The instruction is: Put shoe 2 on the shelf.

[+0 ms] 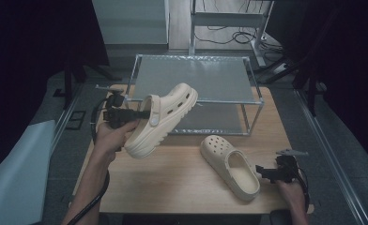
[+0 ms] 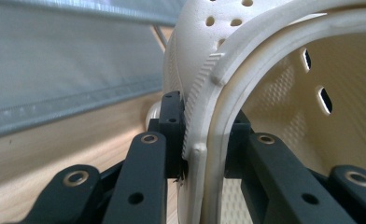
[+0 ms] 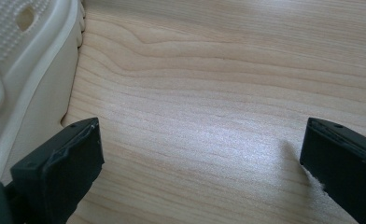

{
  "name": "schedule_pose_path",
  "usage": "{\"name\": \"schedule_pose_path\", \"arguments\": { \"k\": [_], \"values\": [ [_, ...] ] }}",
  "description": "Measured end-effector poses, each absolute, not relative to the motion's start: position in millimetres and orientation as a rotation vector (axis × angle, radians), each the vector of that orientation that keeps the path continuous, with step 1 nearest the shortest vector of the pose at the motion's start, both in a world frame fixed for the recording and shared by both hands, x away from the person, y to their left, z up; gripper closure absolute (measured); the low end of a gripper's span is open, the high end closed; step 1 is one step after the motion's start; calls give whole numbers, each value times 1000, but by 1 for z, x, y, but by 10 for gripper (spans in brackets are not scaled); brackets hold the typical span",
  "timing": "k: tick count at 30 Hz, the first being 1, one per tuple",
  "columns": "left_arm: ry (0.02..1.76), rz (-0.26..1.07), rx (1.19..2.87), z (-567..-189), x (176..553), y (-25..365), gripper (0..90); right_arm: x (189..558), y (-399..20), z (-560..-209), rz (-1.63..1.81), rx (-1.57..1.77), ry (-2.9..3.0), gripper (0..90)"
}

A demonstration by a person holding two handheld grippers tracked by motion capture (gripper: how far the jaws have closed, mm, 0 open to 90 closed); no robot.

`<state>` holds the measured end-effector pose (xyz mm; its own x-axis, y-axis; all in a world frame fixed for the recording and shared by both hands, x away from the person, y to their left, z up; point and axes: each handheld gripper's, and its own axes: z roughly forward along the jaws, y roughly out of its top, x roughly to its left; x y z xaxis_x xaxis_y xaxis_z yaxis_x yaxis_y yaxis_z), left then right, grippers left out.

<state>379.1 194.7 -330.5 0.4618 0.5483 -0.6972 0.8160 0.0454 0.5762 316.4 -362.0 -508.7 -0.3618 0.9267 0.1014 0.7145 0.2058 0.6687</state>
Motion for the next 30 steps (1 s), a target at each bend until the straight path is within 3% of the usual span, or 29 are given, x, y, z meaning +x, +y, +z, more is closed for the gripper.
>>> {"name": "schedule_pose_path", "arguments": {
  "k": [13,30],
  "values": [
    [1270,-254,1543,-311,411,196,751,317,-362,-510,918,1550,2168,0],
    [1409,-188,1335,-318,448,205,749,317,-362,-511,920,1553,2164,0]
  ]
}}
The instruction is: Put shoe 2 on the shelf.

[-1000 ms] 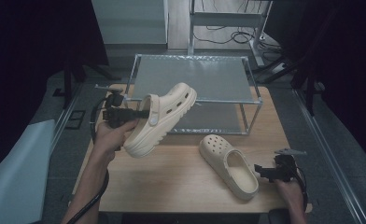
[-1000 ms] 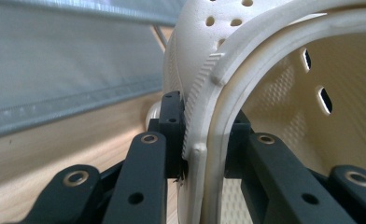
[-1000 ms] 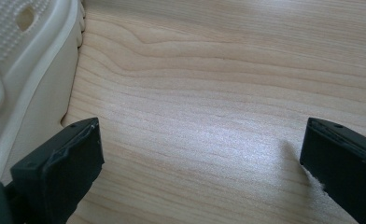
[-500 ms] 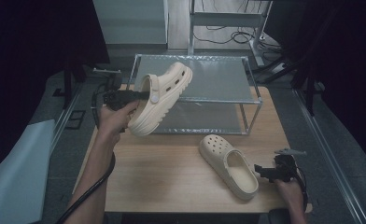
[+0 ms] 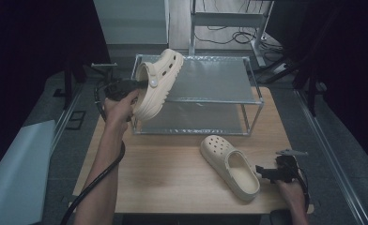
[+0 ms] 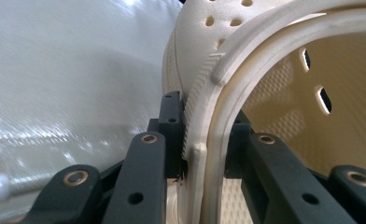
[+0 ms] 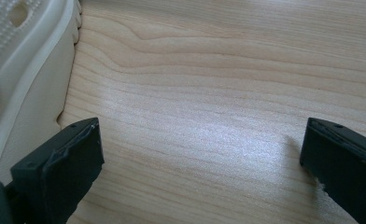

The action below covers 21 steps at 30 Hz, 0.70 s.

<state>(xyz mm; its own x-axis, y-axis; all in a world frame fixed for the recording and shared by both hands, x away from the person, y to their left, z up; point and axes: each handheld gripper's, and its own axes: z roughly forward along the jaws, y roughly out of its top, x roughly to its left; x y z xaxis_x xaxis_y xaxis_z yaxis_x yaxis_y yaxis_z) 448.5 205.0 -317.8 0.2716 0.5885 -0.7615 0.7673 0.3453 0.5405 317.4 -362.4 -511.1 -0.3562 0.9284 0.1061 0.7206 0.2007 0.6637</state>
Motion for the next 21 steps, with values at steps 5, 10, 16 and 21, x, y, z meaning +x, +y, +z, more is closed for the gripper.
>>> {"name": "schedule_pose_path", "arguments": {
  "k": [5,10,16,21],
  "values": [
    [1430,-179,1287,-321,458,203,749,318,-362,-511,920,1554,2162,0],
    [1453,-157,1259,-321,469,196,748,318,-362,-511,924,1555,2160,0],
    [1475,-137,1202,-323,479,187,748,318,-363,-511,928,1553,2162,0],
    [1489,-118,1168,-327,488,179,747,318,-363,-511,931,1553,2162,0]
  ]
}}
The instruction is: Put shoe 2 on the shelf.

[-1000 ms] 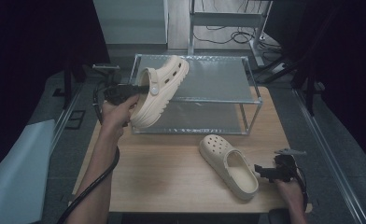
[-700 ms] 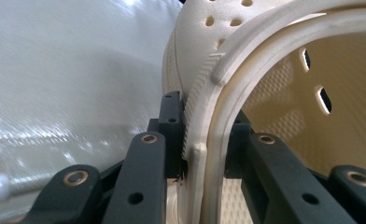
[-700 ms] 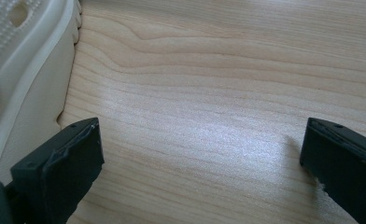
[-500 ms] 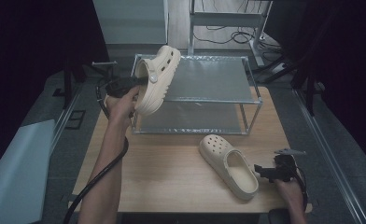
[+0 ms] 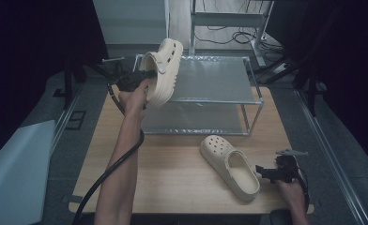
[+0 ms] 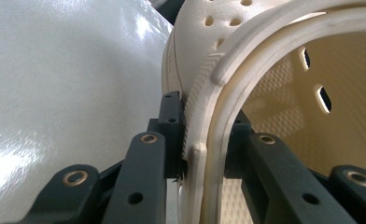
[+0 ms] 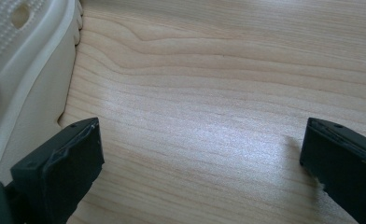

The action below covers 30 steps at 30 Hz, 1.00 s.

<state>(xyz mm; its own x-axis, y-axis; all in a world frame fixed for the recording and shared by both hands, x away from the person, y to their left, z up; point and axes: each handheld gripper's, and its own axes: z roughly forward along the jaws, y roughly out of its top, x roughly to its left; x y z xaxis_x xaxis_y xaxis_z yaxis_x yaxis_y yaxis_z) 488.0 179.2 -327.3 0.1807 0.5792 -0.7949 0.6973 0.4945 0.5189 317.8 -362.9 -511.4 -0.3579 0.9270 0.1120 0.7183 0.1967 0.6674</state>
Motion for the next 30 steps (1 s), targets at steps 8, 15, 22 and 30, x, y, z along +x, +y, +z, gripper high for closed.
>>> {"name": "schedule_pose_path", "arguments": {
  "k": [8,15,22,30],
  "values": [
    [1524,-90,1127,-336,502,171,746,318,-363,-511,936,1554,2162,0],
    [1534,-34,1078,-335,510,165,744,318,-363,-512,940,1553,2162,0],
    [1580,1,1016,-342,515,163,743,318,-363,-512,946,1549,2166,0],
    [1607,19,1033,-343,519,160,734,319,-363,-512,949,1546,2165,0]
  ]
}}
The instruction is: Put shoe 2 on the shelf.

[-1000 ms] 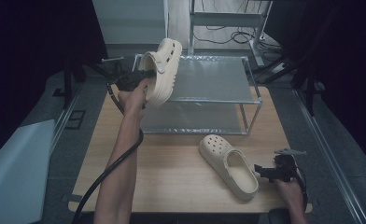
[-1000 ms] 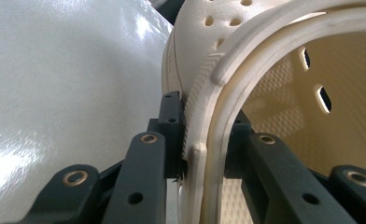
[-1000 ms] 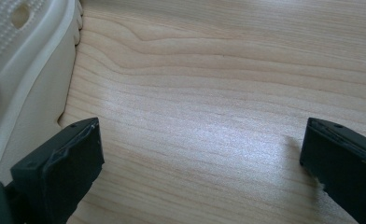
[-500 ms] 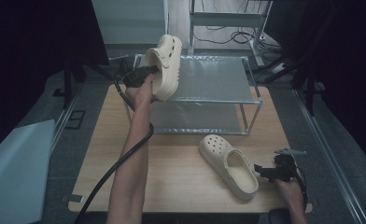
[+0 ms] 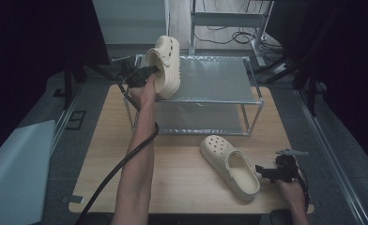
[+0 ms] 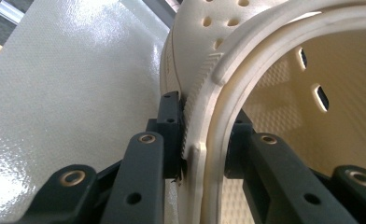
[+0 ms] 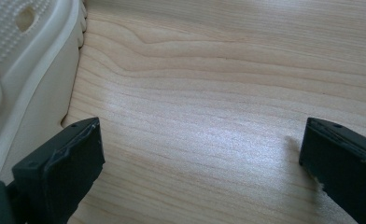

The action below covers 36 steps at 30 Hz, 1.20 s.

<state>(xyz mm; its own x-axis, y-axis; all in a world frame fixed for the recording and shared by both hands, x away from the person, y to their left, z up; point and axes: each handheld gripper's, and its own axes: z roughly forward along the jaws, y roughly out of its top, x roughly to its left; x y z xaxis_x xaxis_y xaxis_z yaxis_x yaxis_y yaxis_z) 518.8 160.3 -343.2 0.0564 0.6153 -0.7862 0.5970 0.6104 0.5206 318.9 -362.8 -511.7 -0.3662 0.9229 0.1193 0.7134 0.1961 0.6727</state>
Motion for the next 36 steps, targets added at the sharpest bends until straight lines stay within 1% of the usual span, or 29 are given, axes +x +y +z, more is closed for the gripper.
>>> {"name": "schedule_pose_path", "arguments": {
  "k": [7,14,16,18,21,22,24,36],
  "values": [
    [1574,-6,1051,-343,519,157,646,319,-363,-512,948,1543,2165,0],
    [1492,-74,1100,-340,522,150,517,319,-362,-512,947,1543,2171,0],
    [1465,-96,1129,-338,523,147,464,319,-362,-512,946,1543,2172,0],
    [1452,-74,1163,-336,523,143,431,319,-362,-512,946,1543,2172,0],
    [1435,-106,1134,-336,522,143,418,318,-362,-511,946,1542,2174,0],
    [1431,-101,1142,-335,521,144,397,318,-362,-511,946,1542,2175,0],
    [1421,-93,1162,-334,519,145,392,319,-362,-511,946,1540,2175,0],
    [1354,-110,1275,-334,504,150,284,318,-361,-511,944,1536,2178,0]
  ]
}}
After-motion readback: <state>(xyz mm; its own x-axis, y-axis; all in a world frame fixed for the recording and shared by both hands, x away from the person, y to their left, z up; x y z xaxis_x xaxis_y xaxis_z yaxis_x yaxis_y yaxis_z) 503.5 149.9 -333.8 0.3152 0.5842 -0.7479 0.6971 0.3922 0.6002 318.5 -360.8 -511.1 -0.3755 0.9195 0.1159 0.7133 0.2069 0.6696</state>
